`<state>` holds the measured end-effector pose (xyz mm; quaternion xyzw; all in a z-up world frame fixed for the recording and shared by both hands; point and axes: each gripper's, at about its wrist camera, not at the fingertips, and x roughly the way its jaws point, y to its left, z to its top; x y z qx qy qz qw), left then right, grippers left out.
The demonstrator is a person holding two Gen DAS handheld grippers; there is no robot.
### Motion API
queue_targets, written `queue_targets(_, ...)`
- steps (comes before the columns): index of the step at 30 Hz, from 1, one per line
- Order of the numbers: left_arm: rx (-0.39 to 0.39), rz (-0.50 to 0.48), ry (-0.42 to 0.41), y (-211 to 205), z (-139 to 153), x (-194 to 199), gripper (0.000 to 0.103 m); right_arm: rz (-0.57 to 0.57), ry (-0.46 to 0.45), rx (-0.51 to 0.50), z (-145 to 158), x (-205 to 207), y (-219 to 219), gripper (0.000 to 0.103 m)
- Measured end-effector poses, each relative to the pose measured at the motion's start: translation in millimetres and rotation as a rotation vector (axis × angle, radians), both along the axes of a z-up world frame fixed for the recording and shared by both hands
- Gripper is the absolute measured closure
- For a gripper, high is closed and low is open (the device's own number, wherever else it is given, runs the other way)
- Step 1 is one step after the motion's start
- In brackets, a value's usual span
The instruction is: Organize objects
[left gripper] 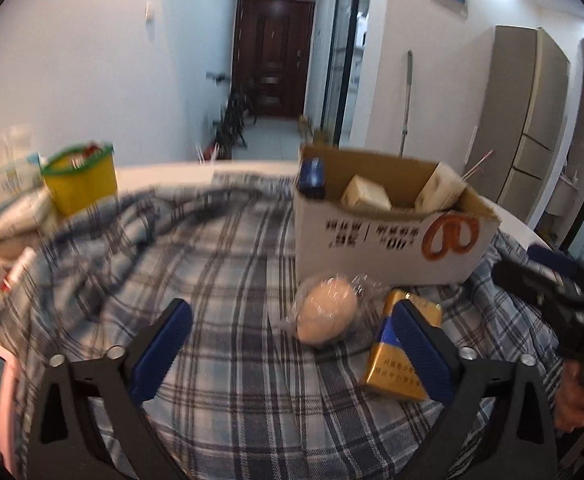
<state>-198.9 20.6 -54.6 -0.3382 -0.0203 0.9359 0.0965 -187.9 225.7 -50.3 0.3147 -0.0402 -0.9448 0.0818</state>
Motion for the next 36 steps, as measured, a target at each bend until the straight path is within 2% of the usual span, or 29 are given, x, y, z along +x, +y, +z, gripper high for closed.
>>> queue_targets(3, 0.016, 0.004, -0.048, -2.4, -9.0, -8.0, 0.006, 0.01, -0.051, -0.032, -9.3, -6.3, 1.9, 0.0)
queue_targets(7, 0.023, -0.003, -0.075, -3.1, -14.5, -10.3, 0.006, -0.021, -0.055, -0.035, -11.9, -8.5, 8.3, 0.0)
queue_targets(12, 0.012, -0.028, -0.051, 1.1, -10.7, -5.6, 0.009, -0.031, -0.057, -0.024, -12.5, -10.5, 7.8, 0.0)
queue_targets(16, -0.012, -0.059, -0.021, 8.2, -7.3, -2.5, 0.01, -0.055, -0.024, 0.015, -10.0, -10.0, 6.4, 0.001)
queue_targets(20, -0.061, -0.101, -0.05, 20.7, -4.4, -7.7, 0.01, -0.082, 0.001, 0.037, -7.7, -9.1, 8.7, 0.001)
queue_targets(22, -0.124, -0.143, -0.095, 32.0, -4.1, -12.9, 0.015, -0.077, 0.0, 0.029, -7.2, -9.3, 9.7, 0.002)
queue_targets(23, -0.132, -0.149, -0.103, 33.7, -3.1, -14.1, 0.025, -0.076, -0.001, 0.03, -7.1, -9.6, 9.6, 0.002)
queue_targets(25, -0.095, -0.14, -0.106, 31.3, 0.7, -16.5, 0.028, -0.07, -0.002, 0.035, -7.5, -9.4, 8.3, 0.002)
queue_targets(28, -0.101, -0.162, -0.148, 34.7, -2.8, -28.3, 0.028, -0.065, 0.002, 0.042, -7.7, -8.8, 6.5, 0.002)
queue_targets(32, -0.076, -0.15, -0.201, 32.5, -15.7, -45.5, 0.028, -0.068, 0.01, 0.046, -6.5, -7.7, 6.1, 0.002)
queue_targets(35, -0.056, -0.136, -0.192, 32.3, -26.6, -47.4, 0.028, -0.062, 0.006, 0.04, -6.8, -7.9, 5.9, 0.002)
queue_targets(36, -0.057, -0.145, -0.213, 33.9, -32.6, -49.5, 0.028, -0.059, 0.003, 0.042, -7.8, -8.2, 4.8, 0.002)
